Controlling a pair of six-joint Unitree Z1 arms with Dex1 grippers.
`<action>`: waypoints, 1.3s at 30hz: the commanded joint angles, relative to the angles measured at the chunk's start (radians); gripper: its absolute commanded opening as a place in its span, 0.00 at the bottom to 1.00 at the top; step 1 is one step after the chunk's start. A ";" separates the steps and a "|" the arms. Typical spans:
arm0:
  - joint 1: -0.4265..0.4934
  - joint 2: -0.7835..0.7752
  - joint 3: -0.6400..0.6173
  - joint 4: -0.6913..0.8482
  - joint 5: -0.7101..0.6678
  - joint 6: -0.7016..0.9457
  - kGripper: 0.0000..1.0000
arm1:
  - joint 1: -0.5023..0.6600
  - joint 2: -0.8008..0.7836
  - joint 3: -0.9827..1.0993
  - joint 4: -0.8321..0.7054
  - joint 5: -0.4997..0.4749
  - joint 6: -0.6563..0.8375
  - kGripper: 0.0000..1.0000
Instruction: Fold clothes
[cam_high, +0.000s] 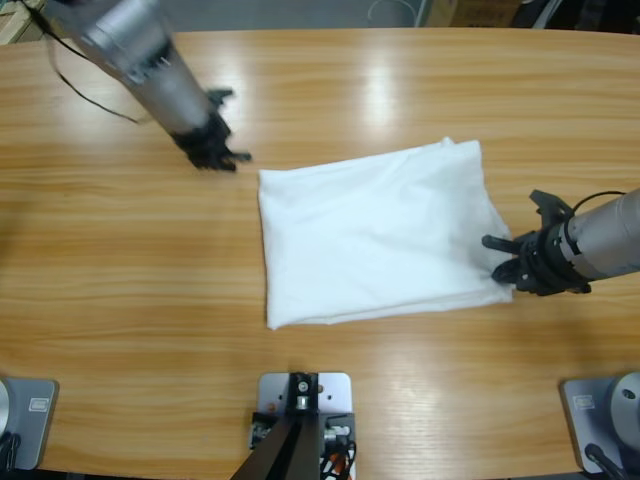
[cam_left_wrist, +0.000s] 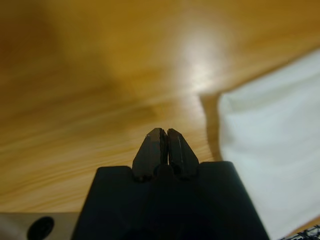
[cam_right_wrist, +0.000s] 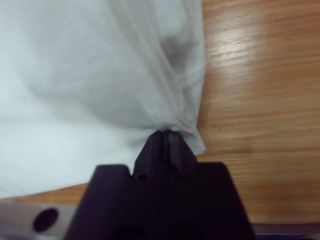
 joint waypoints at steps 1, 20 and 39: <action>-0.210 -0.281 0.136 -0.056 -0.034 0.054 0.00 | 0.037 -0.116 -0.009 -0.034 0.035 -0.065 0.00; -0.476 -0.091 0.317 -0.383 -0.059 -0.144 0.00 | -0.069 0.177 -0.365 -0.027 0.202 -0.371 0.00; -0.476 0.013 0.364 -0.394 -0.101 -0.168 0.00 | -0.173 0.358 -0.409 -0.098 0.213 -0.401 0.00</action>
